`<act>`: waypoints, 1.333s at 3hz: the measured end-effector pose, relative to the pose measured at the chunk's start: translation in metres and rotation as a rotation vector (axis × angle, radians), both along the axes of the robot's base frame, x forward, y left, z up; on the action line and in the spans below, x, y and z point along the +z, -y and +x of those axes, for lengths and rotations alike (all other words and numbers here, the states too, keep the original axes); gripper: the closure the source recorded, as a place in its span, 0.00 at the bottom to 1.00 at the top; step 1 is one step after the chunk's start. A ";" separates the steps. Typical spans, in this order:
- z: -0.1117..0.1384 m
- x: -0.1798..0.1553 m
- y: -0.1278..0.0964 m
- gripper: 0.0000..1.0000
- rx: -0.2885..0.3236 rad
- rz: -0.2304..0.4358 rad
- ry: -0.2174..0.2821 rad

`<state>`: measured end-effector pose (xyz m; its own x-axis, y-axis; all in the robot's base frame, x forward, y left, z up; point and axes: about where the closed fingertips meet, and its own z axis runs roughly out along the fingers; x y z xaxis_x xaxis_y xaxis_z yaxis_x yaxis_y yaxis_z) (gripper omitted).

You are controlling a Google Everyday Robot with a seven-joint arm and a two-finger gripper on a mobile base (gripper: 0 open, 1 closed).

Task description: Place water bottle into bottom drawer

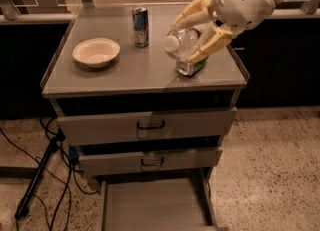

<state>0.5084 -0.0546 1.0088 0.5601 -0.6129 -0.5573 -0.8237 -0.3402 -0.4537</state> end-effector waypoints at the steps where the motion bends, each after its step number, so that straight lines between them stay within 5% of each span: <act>1: -0.006 -0.006 0.003 1.00 -0.007 -0.007 -0.015; 4: -0.050 -0.035 -0.006 1.00 0.084 0.033 -0.169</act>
Offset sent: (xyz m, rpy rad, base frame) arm -0.0142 -0.0050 -0.0218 -0.0241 0.0908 0.0179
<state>0.4581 -0.0483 0.9740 0.5054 -0.5481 -0.6664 -0.8584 -0.3980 -0.3237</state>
